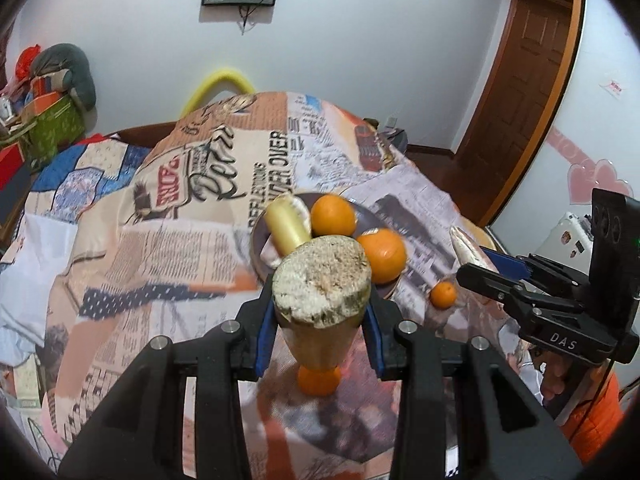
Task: Organize fruits
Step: 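Carry the cylinder and the pomelo segment over the dark plate with both tools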
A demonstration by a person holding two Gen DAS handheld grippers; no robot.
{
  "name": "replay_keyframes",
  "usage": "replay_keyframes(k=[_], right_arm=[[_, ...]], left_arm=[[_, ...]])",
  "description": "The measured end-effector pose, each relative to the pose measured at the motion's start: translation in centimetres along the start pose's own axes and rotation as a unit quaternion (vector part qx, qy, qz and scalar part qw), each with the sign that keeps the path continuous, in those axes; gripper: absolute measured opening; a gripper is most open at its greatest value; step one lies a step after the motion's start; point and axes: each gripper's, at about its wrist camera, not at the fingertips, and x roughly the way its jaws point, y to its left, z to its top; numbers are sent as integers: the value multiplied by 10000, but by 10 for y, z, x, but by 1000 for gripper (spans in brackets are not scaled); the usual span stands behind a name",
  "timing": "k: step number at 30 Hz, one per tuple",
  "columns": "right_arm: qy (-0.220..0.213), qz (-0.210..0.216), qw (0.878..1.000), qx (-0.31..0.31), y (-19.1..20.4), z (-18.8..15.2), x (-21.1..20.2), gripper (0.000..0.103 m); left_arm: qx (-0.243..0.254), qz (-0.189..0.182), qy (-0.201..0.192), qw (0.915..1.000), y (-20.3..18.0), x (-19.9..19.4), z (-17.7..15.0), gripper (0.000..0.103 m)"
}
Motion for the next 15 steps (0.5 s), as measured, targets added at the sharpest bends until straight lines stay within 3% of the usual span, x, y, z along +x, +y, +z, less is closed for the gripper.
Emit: replay_keyframes(k=[15], right_arm=[[-336, -195, 9992, 125, -28, 32, 11, 40]], left_arm=[[235, -250, -7, 9994, -21, 44, 34, 37]])
